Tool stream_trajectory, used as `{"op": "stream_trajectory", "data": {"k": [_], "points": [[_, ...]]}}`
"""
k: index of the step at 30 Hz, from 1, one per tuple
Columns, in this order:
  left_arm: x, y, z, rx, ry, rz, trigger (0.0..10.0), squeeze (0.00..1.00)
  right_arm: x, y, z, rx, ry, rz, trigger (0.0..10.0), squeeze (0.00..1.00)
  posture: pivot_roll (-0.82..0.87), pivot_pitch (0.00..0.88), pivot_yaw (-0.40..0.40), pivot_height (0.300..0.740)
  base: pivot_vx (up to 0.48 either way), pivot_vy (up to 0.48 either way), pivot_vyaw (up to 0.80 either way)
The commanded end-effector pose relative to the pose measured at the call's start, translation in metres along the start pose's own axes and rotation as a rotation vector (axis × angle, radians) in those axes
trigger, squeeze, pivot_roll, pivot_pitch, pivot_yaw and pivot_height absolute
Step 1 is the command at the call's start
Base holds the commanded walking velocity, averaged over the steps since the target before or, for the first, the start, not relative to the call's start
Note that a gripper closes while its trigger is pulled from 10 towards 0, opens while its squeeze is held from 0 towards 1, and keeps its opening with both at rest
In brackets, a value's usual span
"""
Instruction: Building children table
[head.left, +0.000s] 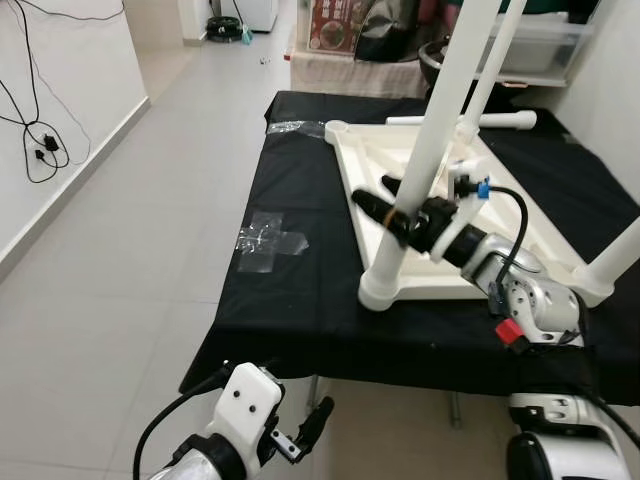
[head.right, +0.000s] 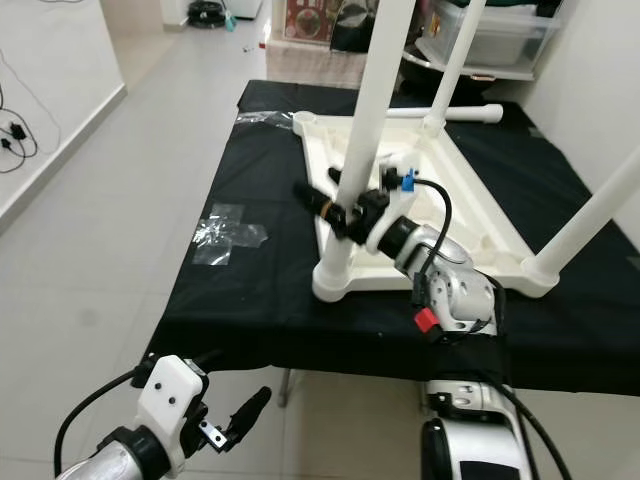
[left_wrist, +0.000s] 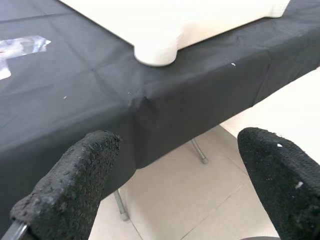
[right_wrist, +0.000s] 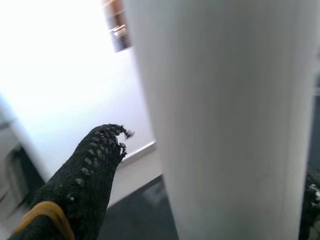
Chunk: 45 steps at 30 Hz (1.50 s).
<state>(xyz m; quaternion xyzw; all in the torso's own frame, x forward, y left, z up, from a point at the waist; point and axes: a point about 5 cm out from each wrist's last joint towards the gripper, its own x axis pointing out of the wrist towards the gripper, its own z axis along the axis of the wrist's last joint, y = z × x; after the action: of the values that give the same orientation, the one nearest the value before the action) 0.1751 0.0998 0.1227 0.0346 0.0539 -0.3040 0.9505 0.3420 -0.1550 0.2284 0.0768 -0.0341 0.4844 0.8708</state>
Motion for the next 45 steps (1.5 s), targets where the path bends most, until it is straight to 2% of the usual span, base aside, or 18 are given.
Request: {"op": "stream_trajectory", "data": {"k": [1, 5, 6, 13, 14, 19, 20, 22, 29, 33, 34, 36, 37, 40, 41, 42, 43, 45], "points": [[0.0, -0.002, 0.0, -0.009, -0.006, -0.004, 10.0, 0.0, 0.013, 0.016, -0.019, 0.025, 0.081, 0.171, 10.0, 0.0, 0.14, 0.093, -0.123, 0.74, 0.0, 0.0, 0.0], [0.0, -0.002, 0.0, -0.007, -0.005, -0.002, 10.0, 0.0, 0.021, 0.019, -0.022, 0.037, 0.094, 0.256, 10.0, 0.0, 0.15, 0.093, -0.123, 0.74, 0.0, 0.0, 0.0], [-0.001, -0.003, 0.0, -0.008, -0.005, -0.003, 10.0, 0.0, 0.024, 0.019, -0.022, 0.039, 0.087, 0.269, 0.0, 0.0, 0.15, 0.092, -0.122, 0.74, 0.0, 0.0, 0.0], [-0.001, -0.003, 0.0, -0.009, -0.003, -0.004, 10.0, 0.0, 0.031, 0.013, -0.022, -0.006, 0.054, 0.179, 0.0, 0.0, 0.15, 0.086, -0.125, 0.74, 0.0, 0.0, 0.0], [-0.001, -0.003, 0.0, -0.009, -0.002, -0.004, 10.0, 0.0, 0.033, 0.002, -0.021, -0.014, 0.007, -0.047, 0.0, 0.0, 0.15, 0.083, -0.126, 0.74, 0.0, 0.0, 0.0], [-0.001, -0.003, -0.001, -0.009, -0.002, -0.004, 10.0, 0.0, 0.031, -0.006, -0.021, -0.041, -0.017, -0.237, 0.0, 0.0, 0.14, 0.078, -0.122, 0.74, 0.0, 0.0, 0.0], [-0.001, -0.002, -0.001, -0.011, -0.002, -0.008, 10.0, 0.0, 0.021, -0.016, -0.019, -0.036, -0.062, -0.547, 0.0, 0.0, 0.12, 0.074, -0.112, 0.74, 0.0, 0.0, 0.0], [-0.001, -0.002, -0.001, -0.011, -0.001, -0.012, 10.0, 0.0, 0.002, -0.024, -0.02, -0.053, -0.081, -0.882, 0.0, 0.0, 0.12, 0.074, -0.112, 0.74, 0.0, 0.0, 0.0], [0.0, -0.002, -0.002, -0.011, 0.002, -0.021, 10.0, 0.0, -0.02, -0.002, -0.035, -0.013, -0.083, -1.278, 0.0, 0.0, 0.13, 0.08, -0.103, 0.74, 0.0, 0.0, 0.0], [0.001, -0.002, -0.002, -0.009, 0.002, -0.019, 10.0, 0.0, -0.011, 0.01, -0.044, 0.041, -0.094, -1.312, 0.0, 0.0, 0.13, 0.082, -0.107, 0.74, 0.0, 0.0, 0.0], [0.001, -0.002, -0.002, -0.008, 0.002, -0.018, 10.0, 0.0, -0.001, 0.016, -0.046, 0.051, -0.097, -1.278, 7.6, 0.0, 0.14, 0.085, -0.107, 0.74, 0.0, 0.0, 0.0], [0.0, -0.002, -0.002, -0.008, 0.002, -0.017, 10.0, 0.0, 0.009, 0.021, -0.047, 0.072, -0.108, -1.216, 7.6, 0.0, 0.14, 0.085, -0.107, 0.74, 0.0, 0.0, 0.0], [0.0, -0.002, -0.002, -0.008, 0.003, -0.016, 10.0, 0.0, 0.02, 0.027, -0.044, 0.053, -0.13, -1.15, 10.0, 1.0, 0.13, 0.086, -0.11, 0.74, 0.0, 0.0, 0.0], [0.001, -0.002, -0.001, -0.011, 0.001, -0.016, 10.0, 0.0, 0.025, 0.028, -0.037, 0.004, -0.161, -1.102, 10.0, 1.0, 0.13, 0.087, -0.113, 0.74, 0.0, 0.0, 0.0], [0.001, -0.002, -0.001, -0.011, 0.001, -0.016, 10.0, 0.0, 0.023, 0.024, -0.036, -0.013, -0.162, -1.102, 10.0, 0.17, 0.13, 0.087, -0.113, 0.74, 0.0, 0.0, 0.0], [0.001, -0.002, -0.001, -0.011, 0.001, -0.016, 10.0, 0.0, 0.023, 0.024, -0.036, -0.013, -0.162, -1.102, 10.0, 0.17, 0.13, 0.087, -0.113, 0.74, 0.0, 0.0, 0.0], [0.001, -0.002, -0.001, -0.011, 0.0, -0.015, 10.0, 0.0, 0.019, 0.019, -0.032, -0.028, -0.176, -1.08, 10.0, 0.0, 0.13, 0.088, -0.112, 0.74, 0.0, 0.0, 0.0], [0.001, -0.002, -0.001, -0.012, -0.001, -0.014, 10.0, 0.0, 0.014, 0.013, -0.029, -0.05, -0.187, -1.06, 10.0, 0.0, 0.12, 0.087, -0.113, 0.74, 0.0, 0.0, 0.0]]}}
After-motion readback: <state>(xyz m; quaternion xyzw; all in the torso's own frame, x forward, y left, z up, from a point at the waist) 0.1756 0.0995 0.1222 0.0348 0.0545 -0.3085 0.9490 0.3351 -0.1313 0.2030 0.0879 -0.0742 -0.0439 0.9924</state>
